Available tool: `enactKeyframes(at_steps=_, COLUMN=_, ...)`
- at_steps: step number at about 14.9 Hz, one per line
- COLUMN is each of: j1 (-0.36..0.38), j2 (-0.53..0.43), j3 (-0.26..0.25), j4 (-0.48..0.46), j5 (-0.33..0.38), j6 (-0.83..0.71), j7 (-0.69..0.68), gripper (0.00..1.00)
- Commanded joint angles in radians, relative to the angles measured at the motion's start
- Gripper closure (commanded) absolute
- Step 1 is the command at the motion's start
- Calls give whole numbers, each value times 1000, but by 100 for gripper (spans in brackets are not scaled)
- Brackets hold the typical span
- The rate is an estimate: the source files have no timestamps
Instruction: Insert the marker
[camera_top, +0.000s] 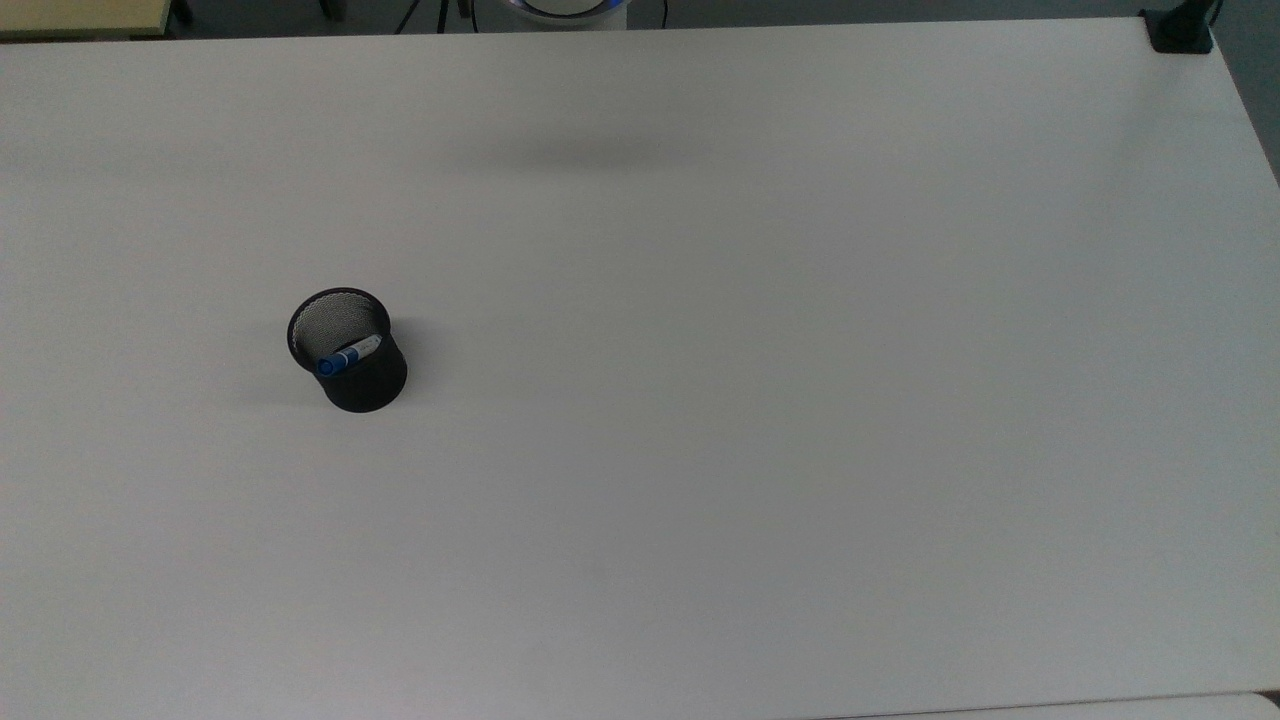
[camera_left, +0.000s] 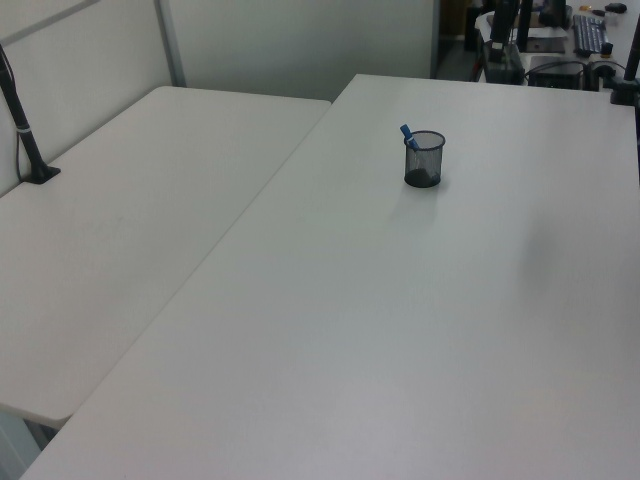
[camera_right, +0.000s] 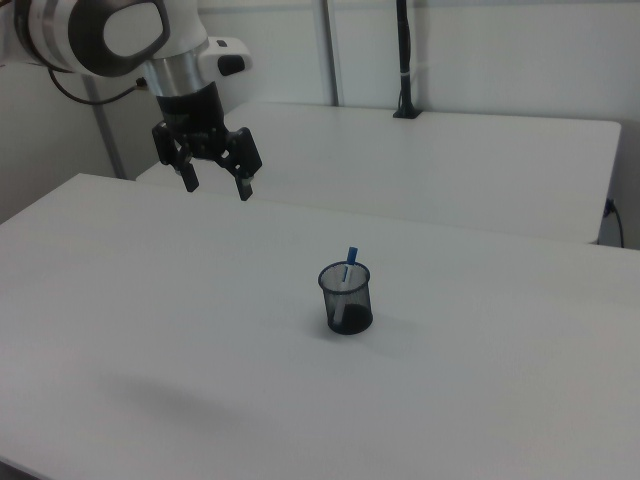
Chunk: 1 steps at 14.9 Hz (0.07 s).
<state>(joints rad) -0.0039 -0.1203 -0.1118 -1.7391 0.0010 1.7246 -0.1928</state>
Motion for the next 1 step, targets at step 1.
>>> enactKeyframes(at_steps=1, j1=1, j2=4, j3=-5, j4=19, j5=22, j6=-28, j7=-19, gripper=0)
